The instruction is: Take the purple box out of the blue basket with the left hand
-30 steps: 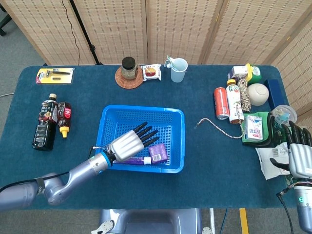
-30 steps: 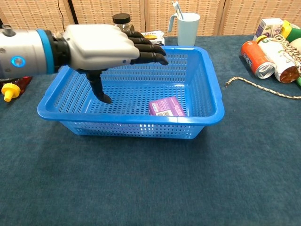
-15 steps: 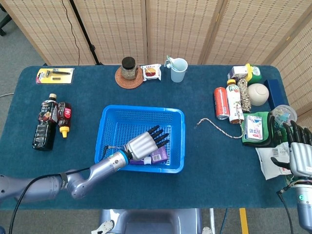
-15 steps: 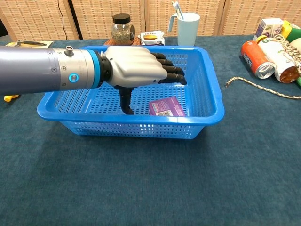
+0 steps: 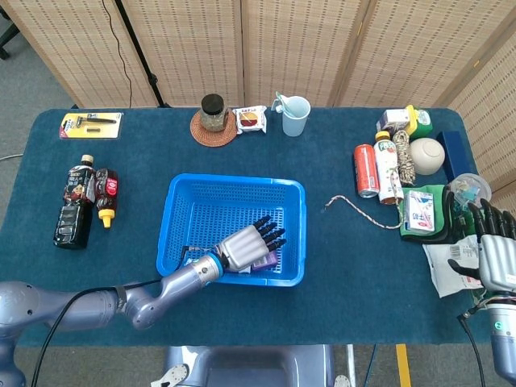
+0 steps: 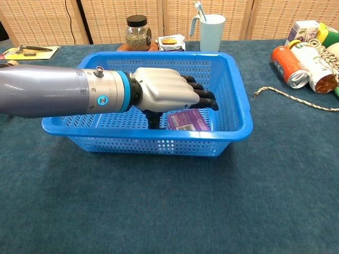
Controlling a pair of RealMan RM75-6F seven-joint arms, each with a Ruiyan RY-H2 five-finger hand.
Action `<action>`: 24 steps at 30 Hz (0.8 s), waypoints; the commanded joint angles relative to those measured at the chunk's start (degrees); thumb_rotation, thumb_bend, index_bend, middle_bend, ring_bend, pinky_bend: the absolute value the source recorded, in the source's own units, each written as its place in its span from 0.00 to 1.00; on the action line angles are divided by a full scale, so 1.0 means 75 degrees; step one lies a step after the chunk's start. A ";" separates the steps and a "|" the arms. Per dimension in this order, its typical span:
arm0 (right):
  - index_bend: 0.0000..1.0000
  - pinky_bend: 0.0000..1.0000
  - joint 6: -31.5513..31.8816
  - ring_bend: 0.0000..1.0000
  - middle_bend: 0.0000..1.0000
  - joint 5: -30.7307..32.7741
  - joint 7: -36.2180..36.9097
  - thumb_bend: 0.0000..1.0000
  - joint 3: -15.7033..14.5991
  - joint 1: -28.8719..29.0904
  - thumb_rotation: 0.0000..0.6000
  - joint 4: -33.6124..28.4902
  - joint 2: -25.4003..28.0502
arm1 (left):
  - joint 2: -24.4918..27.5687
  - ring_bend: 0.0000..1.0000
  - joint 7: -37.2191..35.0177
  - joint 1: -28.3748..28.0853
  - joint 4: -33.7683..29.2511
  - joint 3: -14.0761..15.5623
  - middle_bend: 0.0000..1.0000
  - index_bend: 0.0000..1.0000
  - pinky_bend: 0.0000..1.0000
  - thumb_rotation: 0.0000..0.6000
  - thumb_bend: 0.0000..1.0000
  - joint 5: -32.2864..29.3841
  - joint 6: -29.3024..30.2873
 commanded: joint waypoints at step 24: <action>0.00 0.00 -0.0015 0.00 0.00 -0.0024 -0.0022 0.00 -0.0036 0.0014 1.00 -0.0027 -0.0017 | -0.0373 0.41 -0.0737 -0.0348 0.0472 0.0231 0.40 0.46 0.55 1.00 0.25 -0.0222 0.0334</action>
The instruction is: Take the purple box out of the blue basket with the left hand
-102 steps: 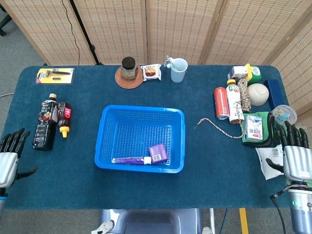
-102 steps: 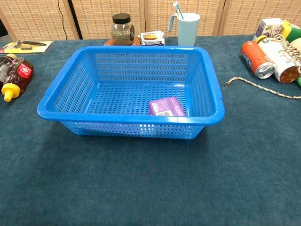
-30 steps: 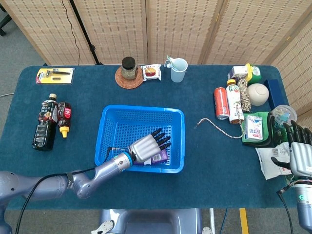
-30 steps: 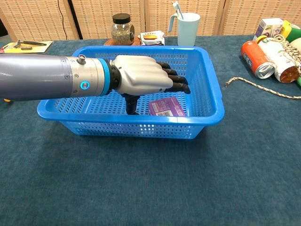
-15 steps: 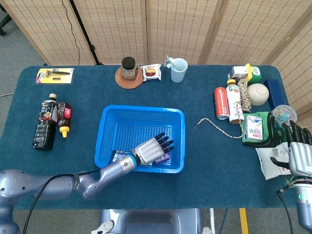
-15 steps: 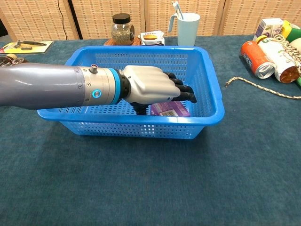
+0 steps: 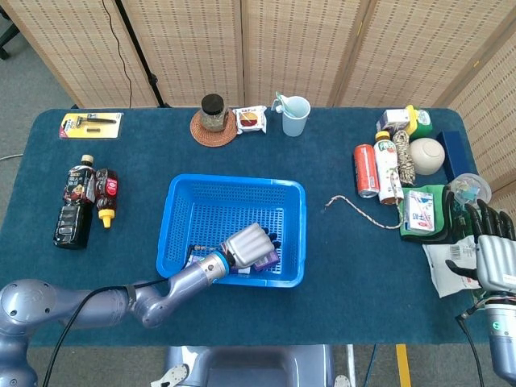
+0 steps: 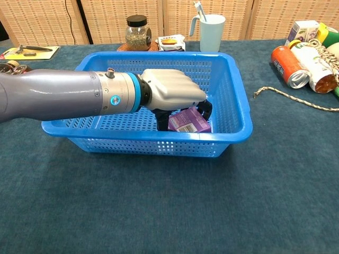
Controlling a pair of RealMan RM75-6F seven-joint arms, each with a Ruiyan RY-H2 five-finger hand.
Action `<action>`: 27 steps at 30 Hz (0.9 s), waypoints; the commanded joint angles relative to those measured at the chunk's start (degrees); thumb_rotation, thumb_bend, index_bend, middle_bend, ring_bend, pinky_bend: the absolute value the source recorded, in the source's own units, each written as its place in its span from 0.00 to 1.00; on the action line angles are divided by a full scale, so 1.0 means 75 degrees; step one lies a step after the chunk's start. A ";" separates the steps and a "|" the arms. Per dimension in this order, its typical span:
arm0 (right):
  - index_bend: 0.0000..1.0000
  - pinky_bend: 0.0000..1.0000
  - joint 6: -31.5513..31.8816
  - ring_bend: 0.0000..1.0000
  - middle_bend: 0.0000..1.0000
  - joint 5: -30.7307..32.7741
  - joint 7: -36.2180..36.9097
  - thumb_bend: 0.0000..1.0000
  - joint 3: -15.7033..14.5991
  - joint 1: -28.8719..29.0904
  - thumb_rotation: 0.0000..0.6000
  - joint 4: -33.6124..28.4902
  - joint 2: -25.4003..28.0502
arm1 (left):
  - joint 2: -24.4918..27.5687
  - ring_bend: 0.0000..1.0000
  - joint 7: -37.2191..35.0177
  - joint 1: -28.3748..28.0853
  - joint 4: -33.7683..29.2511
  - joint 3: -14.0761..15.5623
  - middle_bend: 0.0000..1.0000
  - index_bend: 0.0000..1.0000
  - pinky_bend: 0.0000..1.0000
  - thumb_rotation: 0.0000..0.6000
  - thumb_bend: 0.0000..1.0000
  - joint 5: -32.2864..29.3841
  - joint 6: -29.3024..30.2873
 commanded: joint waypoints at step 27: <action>0.00 0.00 -0.0005 0.00 0.00 -0.0072 -0.0068 0.00 -0.0057 0.0020 1.00 -0.0033 -0.0026 | 0.1623 0.41 -0.0935 0.0422 -0.1337 -0.0404 0.41 0.47 0.55 1.00 0.27 0.0637 0.1300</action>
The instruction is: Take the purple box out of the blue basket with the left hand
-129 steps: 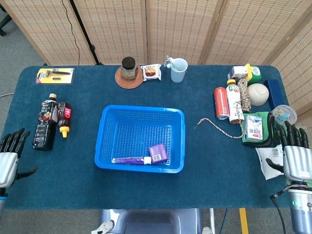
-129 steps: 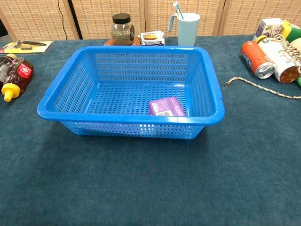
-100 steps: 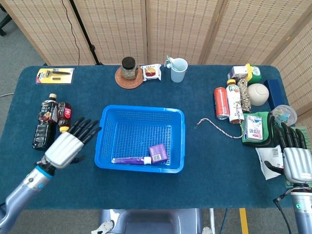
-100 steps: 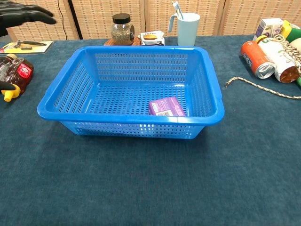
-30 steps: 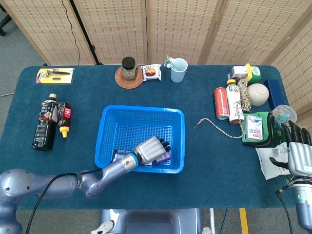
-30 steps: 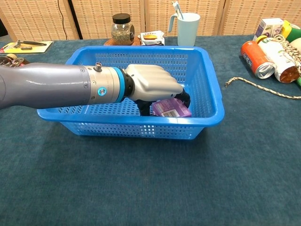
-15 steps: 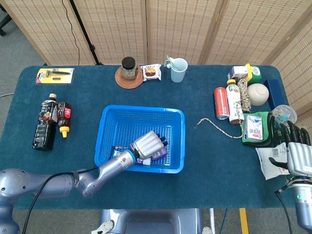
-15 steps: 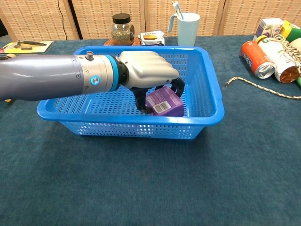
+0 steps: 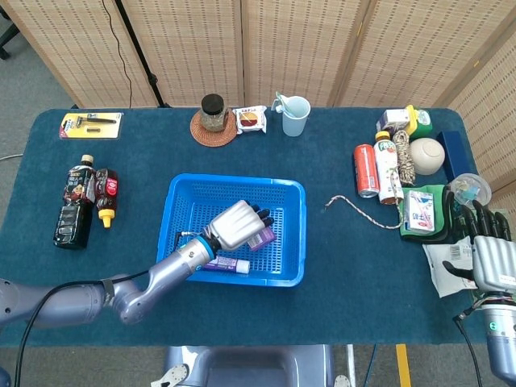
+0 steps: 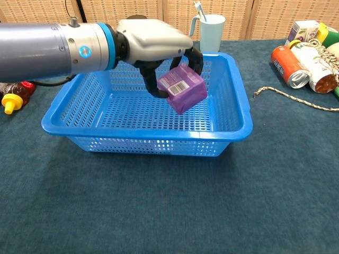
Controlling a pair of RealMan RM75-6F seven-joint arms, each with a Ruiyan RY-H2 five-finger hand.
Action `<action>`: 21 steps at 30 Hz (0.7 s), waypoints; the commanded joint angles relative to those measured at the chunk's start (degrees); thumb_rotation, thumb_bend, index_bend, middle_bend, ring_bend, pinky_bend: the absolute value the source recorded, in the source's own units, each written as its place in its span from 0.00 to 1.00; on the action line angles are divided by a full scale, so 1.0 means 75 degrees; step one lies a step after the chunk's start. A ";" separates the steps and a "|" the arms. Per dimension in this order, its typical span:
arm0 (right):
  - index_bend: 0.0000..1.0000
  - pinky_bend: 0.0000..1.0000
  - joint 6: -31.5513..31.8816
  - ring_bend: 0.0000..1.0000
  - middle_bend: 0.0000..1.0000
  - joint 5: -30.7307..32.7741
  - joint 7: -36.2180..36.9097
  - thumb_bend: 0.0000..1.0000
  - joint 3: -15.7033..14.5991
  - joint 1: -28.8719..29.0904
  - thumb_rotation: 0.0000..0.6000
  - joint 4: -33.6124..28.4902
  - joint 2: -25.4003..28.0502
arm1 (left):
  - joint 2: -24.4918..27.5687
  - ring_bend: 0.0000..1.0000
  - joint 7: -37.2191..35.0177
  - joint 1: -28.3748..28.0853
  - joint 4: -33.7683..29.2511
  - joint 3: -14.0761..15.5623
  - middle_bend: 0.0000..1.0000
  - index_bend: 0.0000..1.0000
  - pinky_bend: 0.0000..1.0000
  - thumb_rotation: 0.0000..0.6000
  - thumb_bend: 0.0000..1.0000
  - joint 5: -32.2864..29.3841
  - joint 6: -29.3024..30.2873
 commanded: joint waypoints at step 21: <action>0.00 0.00 0.0008 0.00 0.00 -0.0237 -0.0047 0.00 -0.0137 0.0005 1.00 -0.0174 0.0001 | 0.3098 0.41 -0.2512 0.2143 -0.0477 0.0142 0.41 0.47 0.55 1.00 0.26 0.0662 0.1600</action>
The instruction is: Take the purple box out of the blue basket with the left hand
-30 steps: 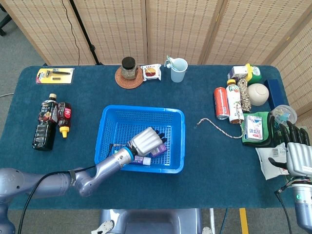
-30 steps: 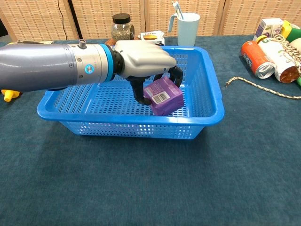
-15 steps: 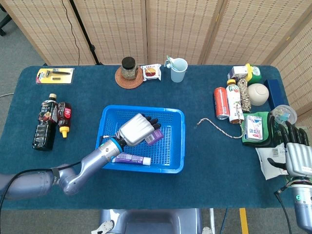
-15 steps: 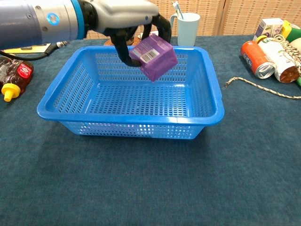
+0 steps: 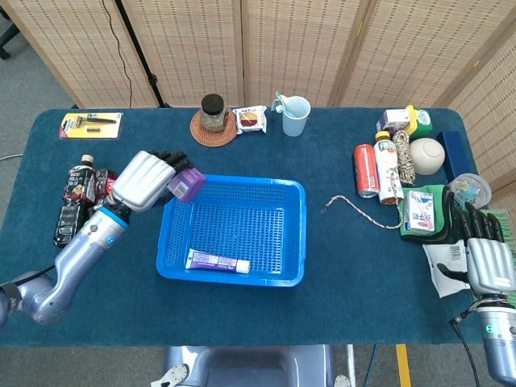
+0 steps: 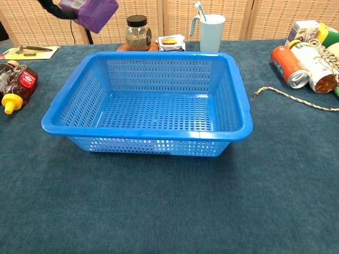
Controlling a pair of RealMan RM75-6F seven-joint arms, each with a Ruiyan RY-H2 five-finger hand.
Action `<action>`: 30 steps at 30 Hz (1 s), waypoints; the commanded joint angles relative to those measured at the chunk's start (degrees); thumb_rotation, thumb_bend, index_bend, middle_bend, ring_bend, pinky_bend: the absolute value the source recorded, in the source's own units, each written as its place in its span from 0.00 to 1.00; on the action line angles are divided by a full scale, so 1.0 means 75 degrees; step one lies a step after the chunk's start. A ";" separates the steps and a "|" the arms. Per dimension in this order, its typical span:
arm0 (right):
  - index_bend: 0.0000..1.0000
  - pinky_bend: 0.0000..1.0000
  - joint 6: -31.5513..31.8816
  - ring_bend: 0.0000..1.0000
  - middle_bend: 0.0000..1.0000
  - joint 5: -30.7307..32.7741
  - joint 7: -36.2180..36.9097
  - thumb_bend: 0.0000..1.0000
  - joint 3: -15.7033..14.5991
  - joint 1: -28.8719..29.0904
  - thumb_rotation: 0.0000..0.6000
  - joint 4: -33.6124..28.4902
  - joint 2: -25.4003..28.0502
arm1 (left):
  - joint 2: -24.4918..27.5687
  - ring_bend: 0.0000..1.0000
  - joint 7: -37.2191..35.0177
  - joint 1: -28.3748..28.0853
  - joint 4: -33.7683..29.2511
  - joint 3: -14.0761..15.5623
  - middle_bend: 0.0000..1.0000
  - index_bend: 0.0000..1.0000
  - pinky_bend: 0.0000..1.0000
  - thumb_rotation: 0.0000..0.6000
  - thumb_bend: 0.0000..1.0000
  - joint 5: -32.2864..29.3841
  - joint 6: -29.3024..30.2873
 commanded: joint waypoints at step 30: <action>0.00 0.00 -0.0235 0.00 0.00 0.0047 -0.0070 0.00 -0.0072 0.0105 1.00 0.0075 -0.0097 | -0.2455 0.18 -0.1279 0.0308 0.4200 0.0598 0.22 0.42 0.29 1.00 0.25 -0.0561 -0.1959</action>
